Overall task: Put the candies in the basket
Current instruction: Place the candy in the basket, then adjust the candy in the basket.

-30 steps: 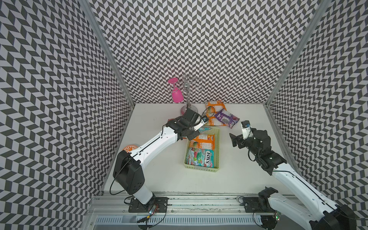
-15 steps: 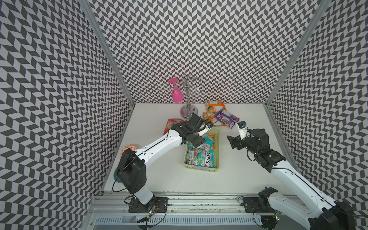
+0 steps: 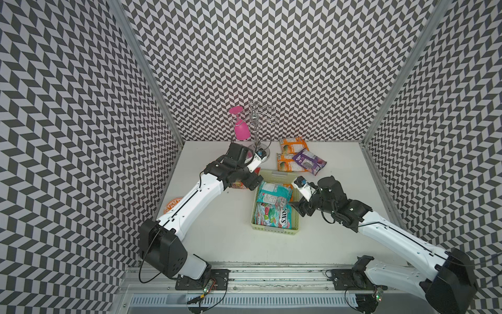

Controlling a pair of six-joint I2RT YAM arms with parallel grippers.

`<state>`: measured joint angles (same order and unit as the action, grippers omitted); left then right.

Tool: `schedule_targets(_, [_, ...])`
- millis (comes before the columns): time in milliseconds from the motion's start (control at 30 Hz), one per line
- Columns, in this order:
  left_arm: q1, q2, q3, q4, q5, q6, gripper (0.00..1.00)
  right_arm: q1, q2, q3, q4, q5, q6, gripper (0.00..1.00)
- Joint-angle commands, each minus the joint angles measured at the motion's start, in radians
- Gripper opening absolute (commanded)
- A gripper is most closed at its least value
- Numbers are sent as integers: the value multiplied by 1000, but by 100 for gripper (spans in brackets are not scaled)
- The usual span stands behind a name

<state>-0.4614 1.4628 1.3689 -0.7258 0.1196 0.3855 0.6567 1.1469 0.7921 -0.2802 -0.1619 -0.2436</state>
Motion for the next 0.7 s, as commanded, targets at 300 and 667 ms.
schedule_targets(300, [132, -89, -72, 18, 124, 2, 99, 73, 225, 105, 70, 36, 56, 70])
schedule_targets(667, [202, -119, -99, 24, 196, -3, 99, 102, 407, 179, 93, 68, 53, 65])
